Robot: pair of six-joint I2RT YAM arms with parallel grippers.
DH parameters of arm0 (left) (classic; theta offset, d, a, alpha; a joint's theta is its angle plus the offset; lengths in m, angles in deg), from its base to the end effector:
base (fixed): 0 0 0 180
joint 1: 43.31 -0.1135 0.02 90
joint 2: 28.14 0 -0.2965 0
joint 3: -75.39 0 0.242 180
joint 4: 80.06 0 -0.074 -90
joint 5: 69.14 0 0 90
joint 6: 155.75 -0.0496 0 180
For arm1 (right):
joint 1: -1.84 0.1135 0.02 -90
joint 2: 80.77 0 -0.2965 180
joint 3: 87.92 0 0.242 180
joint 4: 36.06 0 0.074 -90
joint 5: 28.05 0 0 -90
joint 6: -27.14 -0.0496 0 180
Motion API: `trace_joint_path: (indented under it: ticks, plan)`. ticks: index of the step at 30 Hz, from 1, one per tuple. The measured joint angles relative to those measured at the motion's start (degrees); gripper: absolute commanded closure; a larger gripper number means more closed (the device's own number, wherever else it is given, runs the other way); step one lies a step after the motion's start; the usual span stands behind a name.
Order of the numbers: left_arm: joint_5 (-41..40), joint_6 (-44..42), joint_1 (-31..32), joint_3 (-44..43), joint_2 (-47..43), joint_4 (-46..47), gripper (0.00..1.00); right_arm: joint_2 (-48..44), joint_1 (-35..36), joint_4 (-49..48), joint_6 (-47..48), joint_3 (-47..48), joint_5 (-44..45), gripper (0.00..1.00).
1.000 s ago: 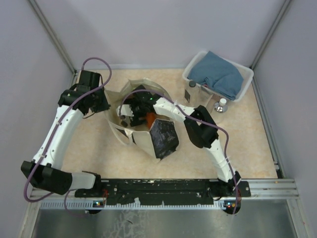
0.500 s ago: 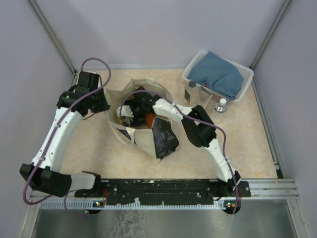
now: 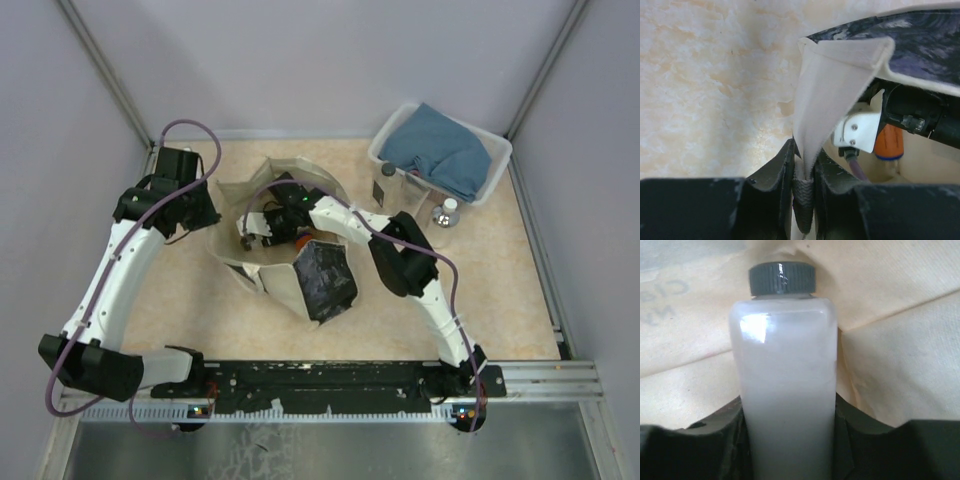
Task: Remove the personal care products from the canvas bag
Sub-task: Take out the care product from the canvas bag.
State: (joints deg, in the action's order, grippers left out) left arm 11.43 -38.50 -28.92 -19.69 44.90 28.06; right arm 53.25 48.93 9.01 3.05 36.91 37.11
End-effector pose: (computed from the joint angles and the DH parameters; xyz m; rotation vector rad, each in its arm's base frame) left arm 0.2317 -0.0511 0.3940 -0.3446 2.4043 -0.1283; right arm 0.3486 0.4056 0.1915 -2.1234 1.1984 0.4002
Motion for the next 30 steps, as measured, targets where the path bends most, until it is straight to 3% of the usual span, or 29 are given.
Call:
trace_joint_path:
  ticks: [6, 7, 9, 18, 25, 30]
  plan:
    - [-0.15, 0.20, -0.04, 0.37, -0.13, 0.09, 0.76, 0.00, 0.13, -0.39, -4.59, -0.11, 1.07, 0.70]
    - [-0.15, 0.20, -0.04, 0.39, -0.13, 0.09, 0.77, 0.07, 0.24, -0.50, -5.35, 0.00, 1.55, 0.75]
    - [-0.15, 0.17, -0.04, 0.44, -0.13, 0.09, 0.77, 0.26, 0.39, -0.46, -6.80, 0.35, 2.32, 1.00]
    - [-0.39, -0.09, -0.04, 0.42, -0.26, 0.09, 0.77, 0.74, 0.42, 2.14, -12.28, 2.54, 2.58, 1.00]
    - [-0.42, -0.09, -0.04, 0.42, -1.66, 0.09, 0.77, -0.04, -0.11, 2.89, -24.26, 2.75, 0.90, 1.00]
    - [-0.37, -0.07, -0.02, 0.44, -2.86, 0.07, 0.77, -4.63, -0.50, -1.18, -34.84, -4.26, -2.29, 1.00]
